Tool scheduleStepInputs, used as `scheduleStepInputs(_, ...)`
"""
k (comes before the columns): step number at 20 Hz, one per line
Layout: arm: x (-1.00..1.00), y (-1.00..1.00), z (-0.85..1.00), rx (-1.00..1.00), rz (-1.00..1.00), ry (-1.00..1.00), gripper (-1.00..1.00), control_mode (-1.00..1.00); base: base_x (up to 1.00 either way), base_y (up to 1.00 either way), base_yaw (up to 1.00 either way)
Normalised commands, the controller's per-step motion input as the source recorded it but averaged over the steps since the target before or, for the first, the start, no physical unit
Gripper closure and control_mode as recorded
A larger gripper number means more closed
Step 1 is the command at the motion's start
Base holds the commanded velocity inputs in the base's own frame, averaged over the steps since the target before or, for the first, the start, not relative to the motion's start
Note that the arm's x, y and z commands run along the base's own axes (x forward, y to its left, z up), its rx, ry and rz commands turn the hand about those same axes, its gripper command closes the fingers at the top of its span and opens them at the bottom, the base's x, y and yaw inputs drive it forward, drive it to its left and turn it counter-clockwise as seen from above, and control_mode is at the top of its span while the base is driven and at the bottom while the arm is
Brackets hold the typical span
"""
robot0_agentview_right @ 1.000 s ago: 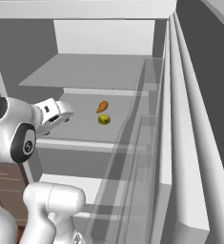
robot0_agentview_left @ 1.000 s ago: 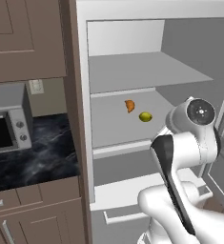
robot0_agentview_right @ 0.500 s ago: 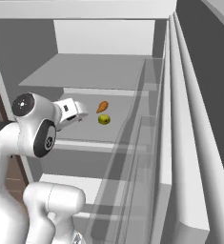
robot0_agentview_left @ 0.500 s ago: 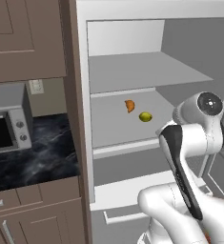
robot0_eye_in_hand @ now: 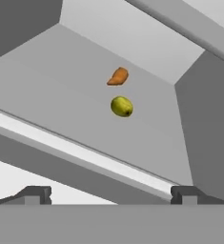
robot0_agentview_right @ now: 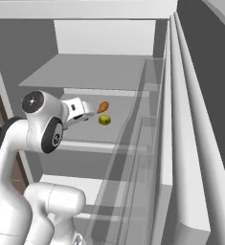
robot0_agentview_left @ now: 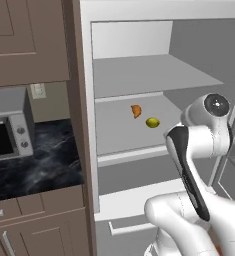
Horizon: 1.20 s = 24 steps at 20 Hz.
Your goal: Pick up the pear and banana from the fridge and place one fruit on each plate on the dining counter.
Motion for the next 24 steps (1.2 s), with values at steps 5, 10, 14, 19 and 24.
scheduleStepInputs(5, 0.31, -0.03, 0.00, 0.08, -0.02, 0.00, -1.00, -1.00, 0.00, 0.00, 0.00)
scheduleStepInputs(10, 0.19, -0.07, -0.09, 0.12, -0.03, 0.04, -1.00, -1.00, 0.00, 0.00, 0.00)
scheduleStepInputs(14, 0.23, -0.15, -0.11, 0.08, -0.09, 0.10, -1.00, -1.00, 0.00, 0.00, 0.00)
scheduleStepInputs(19, 0.31, -0.12, -0.25, 0.03, -0.09, 0.09, -1.00, -1.00, 0.00, 0.00, 0.00)
scheduleStepInputs(24, 0.23, -0.20, -0.30, 0.09, -0.05, 0.03, -1.00, -1.00, 0.00, 0.00, 0.00)
